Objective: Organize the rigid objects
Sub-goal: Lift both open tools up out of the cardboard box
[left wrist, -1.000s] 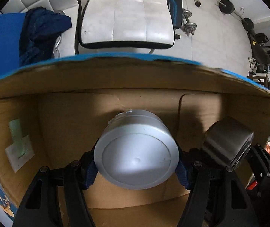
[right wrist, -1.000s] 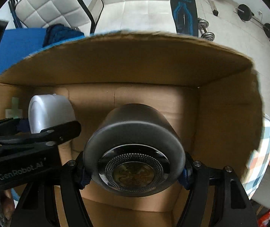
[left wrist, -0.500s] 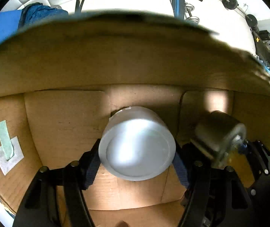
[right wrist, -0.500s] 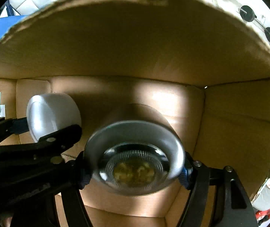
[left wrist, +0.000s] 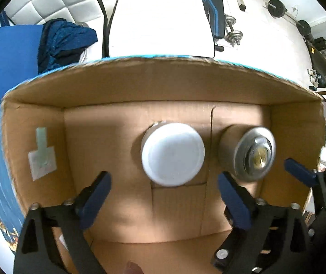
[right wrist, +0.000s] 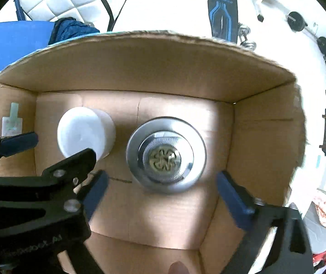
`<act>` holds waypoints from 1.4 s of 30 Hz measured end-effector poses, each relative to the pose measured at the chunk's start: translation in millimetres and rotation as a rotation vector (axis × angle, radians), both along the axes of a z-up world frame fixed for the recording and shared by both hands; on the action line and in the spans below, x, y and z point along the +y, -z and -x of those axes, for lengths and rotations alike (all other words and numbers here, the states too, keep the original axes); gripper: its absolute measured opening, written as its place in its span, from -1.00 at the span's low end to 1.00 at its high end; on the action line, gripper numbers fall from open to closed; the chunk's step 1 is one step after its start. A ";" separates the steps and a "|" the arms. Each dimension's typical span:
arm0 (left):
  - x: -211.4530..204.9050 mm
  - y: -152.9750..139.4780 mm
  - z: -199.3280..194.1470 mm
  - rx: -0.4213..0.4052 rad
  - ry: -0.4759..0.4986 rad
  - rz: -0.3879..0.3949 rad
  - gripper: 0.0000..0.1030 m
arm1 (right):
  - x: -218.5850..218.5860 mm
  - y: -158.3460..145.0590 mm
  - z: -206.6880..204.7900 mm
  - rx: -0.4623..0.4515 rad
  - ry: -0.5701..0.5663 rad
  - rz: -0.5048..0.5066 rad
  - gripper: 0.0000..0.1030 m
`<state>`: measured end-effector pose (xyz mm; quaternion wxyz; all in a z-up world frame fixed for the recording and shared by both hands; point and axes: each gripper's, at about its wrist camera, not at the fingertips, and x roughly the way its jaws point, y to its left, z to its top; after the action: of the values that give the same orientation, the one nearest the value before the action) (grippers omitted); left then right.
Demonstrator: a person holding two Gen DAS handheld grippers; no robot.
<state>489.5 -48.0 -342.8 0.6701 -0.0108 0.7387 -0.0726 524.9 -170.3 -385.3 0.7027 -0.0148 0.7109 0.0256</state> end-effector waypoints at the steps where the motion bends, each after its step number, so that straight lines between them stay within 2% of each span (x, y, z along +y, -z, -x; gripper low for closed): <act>1: 2.8 -5.0 4.0 -0.007 0.000 0.001 0.95 | 0.3 -4.0 0.9 -0.007 0.008 0.003 1.00; 5: 16.7 -11.0 14.4 -0.050 -0.019 0.012 0.95 | -5.1 -14.5 28.3 -0.029 0.022 -0.028 1.00; 9: 28.0 -32.0 40.9 -0.106 -0.052 0.008 0.95 | -1.2 -31.9 53.1 -0.071 0.029 -0.021 1.00; 16: 33.5 -76.6 93.0 -0.255 -0.071 -0.058 0.95 | -0.1 -63.2 108.2 -0.130 0.039 -0.038 1.00; 33: 40.4 -154.0 211.1 -0.464 -0.110 -0.064 0.95 | -14.4 -159.6 239.2 -0.333 0.025 -0.051 1.00; 42: 45.8 -180.6 261.5 -0.552 -0.141 -0.080 0.95 | -22.5 -186.1 283.6 -0.403 0.014 -0.064 1.00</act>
<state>228.0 -2.2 -162.2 0.8490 -0.0152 0.5282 0.0033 241.3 -192.8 -199.2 0.8309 0.0076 0.5549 0.0400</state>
